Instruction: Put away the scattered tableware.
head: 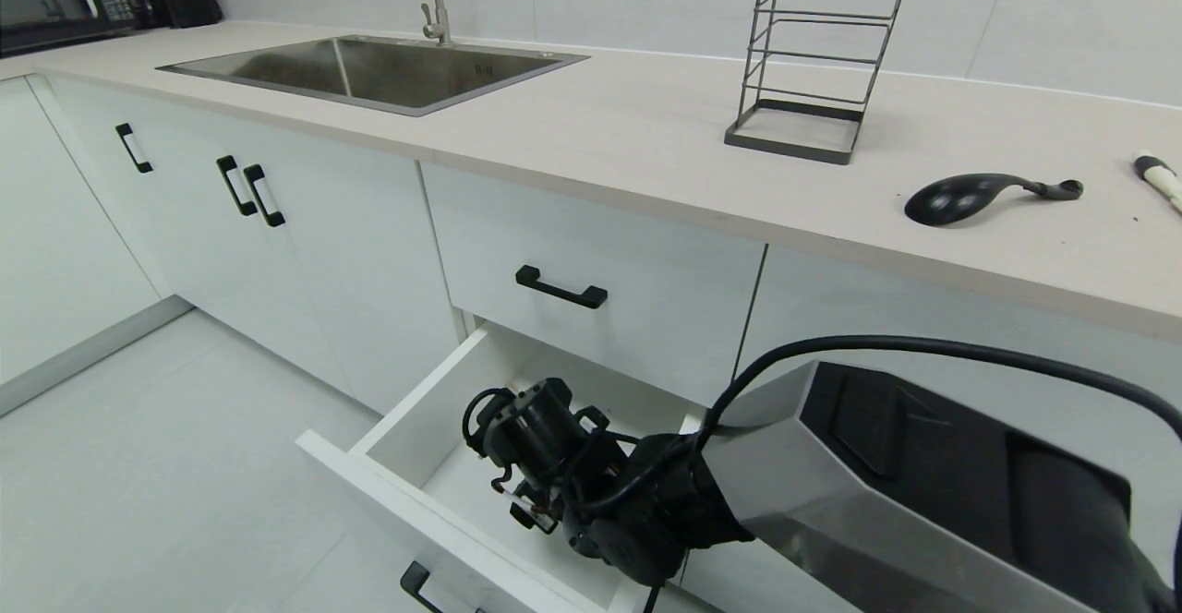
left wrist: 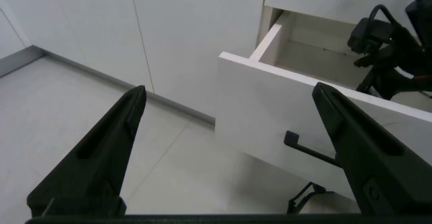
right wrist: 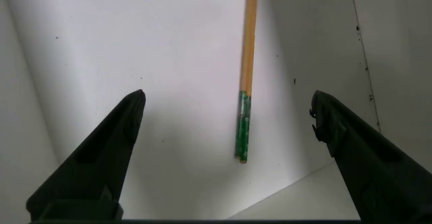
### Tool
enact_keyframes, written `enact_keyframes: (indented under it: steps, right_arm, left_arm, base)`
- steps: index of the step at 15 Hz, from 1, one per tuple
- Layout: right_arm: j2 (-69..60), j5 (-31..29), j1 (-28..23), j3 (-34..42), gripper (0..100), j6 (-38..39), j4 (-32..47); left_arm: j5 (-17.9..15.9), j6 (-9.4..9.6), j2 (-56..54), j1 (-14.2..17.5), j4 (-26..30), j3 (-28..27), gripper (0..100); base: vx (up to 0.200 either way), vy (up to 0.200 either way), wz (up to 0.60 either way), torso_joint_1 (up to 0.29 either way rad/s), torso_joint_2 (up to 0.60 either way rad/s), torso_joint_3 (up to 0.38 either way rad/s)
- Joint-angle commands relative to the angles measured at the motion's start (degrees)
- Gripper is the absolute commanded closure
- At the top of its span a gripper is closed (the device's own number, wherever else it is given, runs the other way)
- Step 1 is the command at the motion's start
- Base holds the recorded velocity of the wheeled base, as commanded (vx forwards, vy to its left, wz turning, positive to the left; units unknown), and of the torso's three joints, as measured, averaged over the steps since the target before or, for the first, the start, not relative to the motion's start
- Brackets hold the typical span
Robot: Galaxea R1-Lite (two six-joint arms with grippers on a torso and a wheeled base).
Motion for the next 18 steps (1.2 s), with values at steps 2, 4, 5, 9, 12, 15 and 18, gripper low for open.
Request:
enact_keyframes:
  steps: [2, 4, 5, 9, 12, 15, 18]
  right_arm:
    - [-5.0, 0.5, 1.2, 3.2, 0, -0.1, 0.0]
    - [-7.0, 0.6, 1.4, 5.4, 0, -0.1, 0.0]
    - [-8.3, 0.8, 1.6, 5.8, 0, 0.0, 0.0]
    - [-17.8, 9.5, 5.0, 8.3, 0, 0.0, 0.0]
    - [-24.2, 19.9, 6.6, 12.1, 0, 0.2, -0.1]
    - [-28.0, 27.9, 6.6, 17.7, 0, 0.1, -7.3]
    - [-28.3, 29.9, 6.3, 28.4, 0, 0.2, -23.1]
  left_arm:
    - [0.0, -0.01, 0.1, 0.0, 0.0, 0.0, 0]
    - [0.0, -0.01, 0.1, 0.0, 0.0, 0.0, 0]
    - [0.0, -0.01, 0.1, 0.0, 0.0, 0.0, 0]
    - [0.0, -0.01, 0.1, 0.0, 0.0, 0.0, 0]
    - [0.0, -0.01, 0.1, 0.0, 0.0, 0.0, 0]
    - [0.0, -0.01, 0.1, 0.0, 0.0, 0.0, 0]
    - [0.0, -0.01, 0.1, 0.0, 0.0, 0.0, 0]
  base:
    - [0.000, 0.000, 0.00, 0.000, 0.00, 0.000]
    - [0.000, 0.000, 0.00, 0.000, 0.00, 0.000]
    - [0.000, 0.000, 0.00, 0.000, 0.00, 0.000]
    - [0.000, 0.000, 0.00, 0.000, 0.00, 0.000]
    - [0.000, 0.000, 0.00, 0.000, 0.00, 0.000]
    - [0.000, 0.000, 0.00, 0.000, 0.00, 0.000]
    - [0.000, 0.000, 0.00, 0.000, 0.00, 0.000]
